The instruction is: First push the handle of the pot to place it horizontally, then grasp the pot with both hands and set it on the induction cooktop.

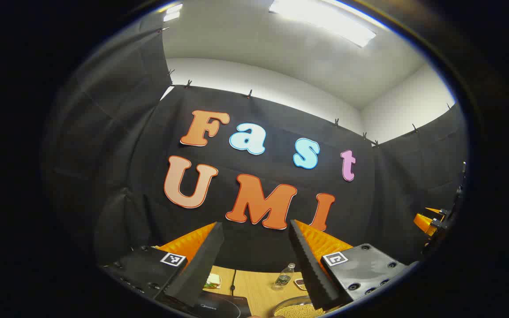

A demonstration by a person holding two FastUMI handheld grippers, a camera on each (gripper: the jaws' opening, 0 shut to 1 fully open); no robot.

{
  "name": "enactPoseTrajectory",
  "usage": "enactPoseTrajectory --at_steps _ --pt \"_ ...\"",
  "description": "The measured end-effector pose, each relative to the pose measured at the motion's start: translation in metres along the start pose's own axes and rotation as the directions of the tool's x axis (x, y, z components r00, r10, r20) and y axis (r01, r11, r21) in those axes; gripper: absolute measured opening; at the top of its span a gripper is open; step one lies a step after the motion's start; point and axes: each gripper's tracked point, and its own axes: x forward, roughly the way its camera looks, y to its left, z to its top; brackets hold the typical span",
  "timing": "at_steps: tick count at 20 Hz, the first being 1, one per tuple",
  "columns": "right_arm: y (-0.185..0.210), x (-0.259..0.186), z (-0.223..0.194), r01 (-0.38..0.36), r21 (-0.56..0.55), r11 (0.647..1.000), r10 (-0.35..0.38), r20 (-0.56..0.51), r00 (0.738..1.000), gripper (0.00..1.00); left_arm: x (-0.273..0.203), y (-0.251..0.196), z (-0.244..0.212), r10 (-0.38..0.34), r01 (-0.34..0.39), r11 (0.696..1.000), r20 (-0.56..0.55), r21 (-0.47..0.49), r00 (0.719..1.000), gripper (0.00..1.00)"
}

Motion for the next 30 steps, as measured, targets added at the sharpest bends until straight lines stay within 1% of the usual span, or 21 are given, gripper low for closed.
enactPoseTrajectory --at_steps 13,14,15,20,27,30 --pt "0.001 -0.006 0.004 -0.014 -0.009 1.000 0.014 0.014 1.000 0.94 -0.008 -0.004 0.001 -0.001 0.000 0.999 0.028 0.034 1.000 0.97" --pt "0.001 -0.006 0.004 -0.014 -0.010 1.000 0.014 0.015 1.000 0.97 -0.008 -0.004 0.002 0.000 -0.001 0.999 0.034 0.038 0.999 0.96" --pt "0.002 -0.007 0.004 -0.016 -0.011 1.000 0.016 0.015 1.000 0.94 -0.009 -0.005 0.003 -0.001 0.000 0.999 0.039 0.039 0.999 0.96" --pt "0.001 -0.010 0.002 -0.015 -0.011 1.000 0.015 0.011 1.000 0.94 -0.013 -0.008 0.006 -0.016 0.014 1.000 0.055 0.025 0.998 0.97" --pt "-0.001 -0.011 -0.004 -0.018 -0.010 1.000 0.018 0.007 1.000 0.94 -0.012 -0.009 -0.006 -0.013 0.012 0.999 0.020 0.035 1.000 0.97" --pt "-0.002 -0.012 -0.006 -0.017 -0.015 1.000 0.018 0.010 1.000 0.94 -0.011 -0.013 -0.014 -0.018 0.017 0.998 0.004 0.056 1.000 0.97"
